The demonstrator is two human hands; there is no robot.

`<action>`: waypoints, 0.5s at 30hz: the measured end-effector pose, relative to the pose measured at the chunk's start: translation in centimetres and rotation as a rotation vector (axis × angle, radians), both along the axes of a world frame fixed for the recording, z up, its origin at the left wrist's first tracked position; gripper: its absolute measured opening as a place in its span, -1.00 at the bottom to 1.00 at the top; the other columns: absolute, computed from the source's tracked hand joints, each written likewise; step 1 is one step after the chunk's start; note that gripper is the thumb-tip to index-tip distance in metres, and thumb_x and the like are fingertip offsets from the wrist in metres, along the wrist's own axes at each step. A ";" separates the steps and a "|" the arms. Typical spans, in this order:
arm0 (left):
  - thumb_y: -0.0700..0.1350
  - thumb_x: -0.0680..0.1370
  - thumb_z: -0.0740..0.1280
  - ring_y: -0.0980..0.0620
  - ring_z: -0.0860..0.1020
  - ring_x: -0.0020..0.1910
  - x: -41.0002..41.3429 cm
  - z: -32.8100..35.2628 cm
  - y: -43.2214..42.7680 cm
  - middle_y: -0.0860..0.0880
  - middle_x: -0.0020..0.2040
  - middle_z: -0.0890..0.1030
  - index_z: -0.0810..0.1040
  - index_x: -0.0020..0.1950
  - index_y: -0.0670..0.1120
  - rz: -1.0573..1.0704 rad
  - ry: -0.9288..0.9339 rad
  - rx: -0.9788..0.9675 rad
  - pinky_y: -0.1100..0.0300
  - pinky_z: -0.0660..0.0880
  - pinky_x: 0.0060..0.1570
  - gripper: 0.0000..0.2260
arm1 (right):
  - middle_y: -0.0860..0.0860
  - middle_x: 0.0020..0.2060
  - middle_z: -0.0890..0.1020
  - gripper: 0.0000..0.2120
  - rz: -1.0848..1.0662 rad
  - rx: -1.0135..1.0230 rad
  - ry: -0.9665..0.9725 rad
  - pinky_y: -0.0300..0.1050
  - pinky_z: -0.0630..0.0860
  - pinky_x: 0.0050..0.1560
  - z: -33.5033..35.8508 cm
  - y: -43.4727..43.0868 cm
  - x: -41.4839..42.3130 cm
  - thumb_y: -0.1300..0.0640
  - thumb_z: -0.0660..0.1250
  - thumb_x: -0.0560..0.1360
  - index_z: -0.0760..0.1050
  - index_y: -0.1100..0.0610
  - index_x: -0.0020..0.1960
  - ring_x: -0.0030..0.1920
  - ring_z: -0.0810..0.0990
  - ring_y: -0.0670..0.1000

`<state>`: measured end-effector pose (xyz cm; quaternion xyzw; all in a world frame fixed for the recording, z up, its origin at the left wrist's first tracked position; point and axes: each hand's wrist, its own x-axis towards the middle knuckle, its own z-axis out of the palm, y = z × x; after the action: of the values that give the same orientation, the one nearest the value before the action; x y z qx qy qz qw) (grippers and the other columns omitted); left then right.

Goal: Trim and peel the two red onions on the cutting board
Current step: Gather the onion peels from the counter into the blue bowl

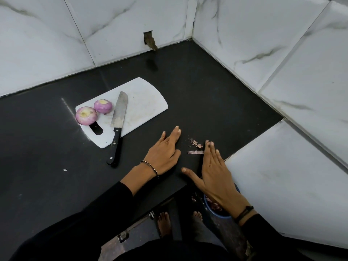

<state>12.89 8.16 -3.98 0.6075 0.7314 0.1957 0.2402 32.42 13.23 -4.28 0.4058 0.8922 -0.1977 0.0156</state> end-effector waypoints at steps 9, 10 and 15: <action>-0.23 0.61 0.14 0.06 0.16 0.56 -0.5 0.9 0.2 0.15 0.50 0.37 -0.05 0.61 0.05 0.083 -0.191 -0.048 0.18 0.19 0.43 -0.37 | -0.05 0.62 0.11 0.06 0.016 -0.252 0.234 -0.13 0.17 0.54 2.0 3.6 -1.1 -0.40 0.30 0.41 -0.09 0.10 0.65 0.57 0.19 -0.02; -0.23 0.61 0.15 0.05 0.18 0.56 -0.6 0.9 0.2 0.16 0.49 0.37 -0.03 0.60 0.05 0.101 -0.189 -0.038 0.17 0.23 0.41 -0.38 | -0.06 0.60 0.18 0.04 -0.003 -0.230 0.241 -0.15 0.20 0.51 2.0 4.1 -0.9 -0.34 0.36 0.42 -0.05 0.11 0.65 0.55 0.25 -0.01; -0.21 0.59 0.18 -0.04 0.30 0.51 -0.9 0.4 -0.1 0.16 0.45 0.44 0.09 0.56 0.07 0.171 -0.189 0.029 -0.02 0.42 0.31 -0.42 | 0.01 0.49 0.40 -0.07 -0.042 -0.092 0.240 -0.09 0.38 0.42 1.3 4.0 -1.3 -0.28 0.47 0.40 0.17 0.09 0.59 0.45 0.41 0.03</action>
<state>12.01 8.10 -3.54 0.5251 0.7519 0.2823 0.2816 31.12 17.21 -2.97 0.3965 0.8690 -0.2858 -0.0770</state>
